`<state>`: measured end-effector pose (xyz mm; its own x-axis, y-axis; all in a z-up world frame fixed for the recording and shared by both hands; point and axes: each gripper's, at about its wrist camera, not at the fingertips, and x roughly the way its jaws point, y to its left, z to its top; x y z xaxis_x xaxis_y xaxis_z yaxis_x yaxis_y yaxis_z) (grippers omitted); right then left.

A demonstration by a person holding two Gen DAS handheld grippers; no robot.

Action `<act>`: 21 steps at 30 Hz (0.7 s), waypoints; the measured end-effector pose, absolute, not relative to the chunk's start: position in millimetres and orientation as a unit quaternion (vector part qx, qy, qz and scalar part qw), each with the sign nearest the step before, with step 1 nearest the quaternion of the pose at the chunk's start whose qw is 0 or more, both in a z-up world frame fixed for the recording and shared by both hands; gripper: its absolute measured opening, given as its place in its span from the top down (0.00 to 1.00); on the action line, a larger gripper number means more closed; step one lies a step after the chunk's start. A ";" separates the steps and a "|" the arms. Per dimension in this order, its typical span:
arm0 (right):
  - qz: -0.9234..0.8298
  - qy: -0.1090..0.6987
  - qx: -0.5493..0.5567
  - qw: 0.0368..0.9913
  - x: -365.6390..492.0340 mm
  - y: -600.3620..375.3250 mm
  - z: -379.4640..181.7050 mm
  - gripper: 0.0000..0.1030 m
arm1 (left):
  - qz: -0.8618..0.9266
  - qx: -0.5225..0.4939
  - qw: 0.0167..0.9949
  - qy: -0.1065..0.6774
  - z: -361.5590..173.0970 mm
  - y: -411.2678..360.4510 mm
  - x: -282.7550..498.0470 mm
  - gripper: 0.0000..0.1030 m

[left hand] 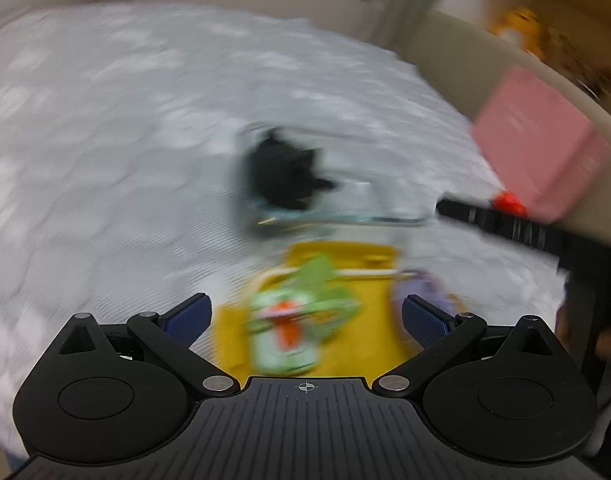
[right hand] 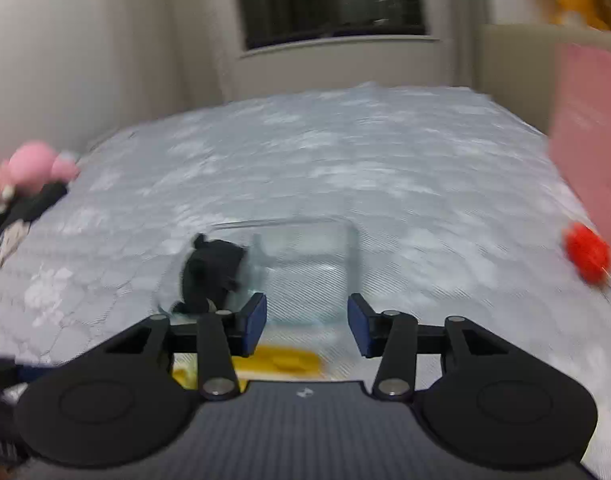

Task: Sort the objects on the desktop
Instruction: 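Withdraw the right tool and move the left tool over the lilac mouse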

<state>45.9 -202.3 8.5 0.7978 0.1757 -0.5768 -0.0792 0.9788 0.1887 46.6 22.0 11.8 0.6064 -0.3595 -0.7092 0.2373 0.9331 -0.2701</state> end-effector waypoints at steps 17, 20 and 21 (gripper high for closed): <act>0.034 0.280 0.118 0.952 -42.6 -303.5 9.6 0.32 | -0.234 -0.056 0.855 0.460 5.0 -62.2 40.9 0.00; 0.042 0.259 0.132 0.956 -42.3 -306.6 13.8 0.27 | -0.225 -0.087 0.850 0.468 4.6 -48.8 43.6 0.00; 0.044 0.255 0.134 0.957 -41.2 -306.7 13.4 0.27 | -0.220 -0.092 0.850 0.470 5.5 -44.9 44.5 0.00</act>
<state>-41.2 -306.7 13.4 0.8663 0.1531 -0.4755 -0.0164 0.9601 0.2793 44.5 -44.9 5.5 0.4613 -0.4605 -0.7584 0.2872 0.8862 -0.3635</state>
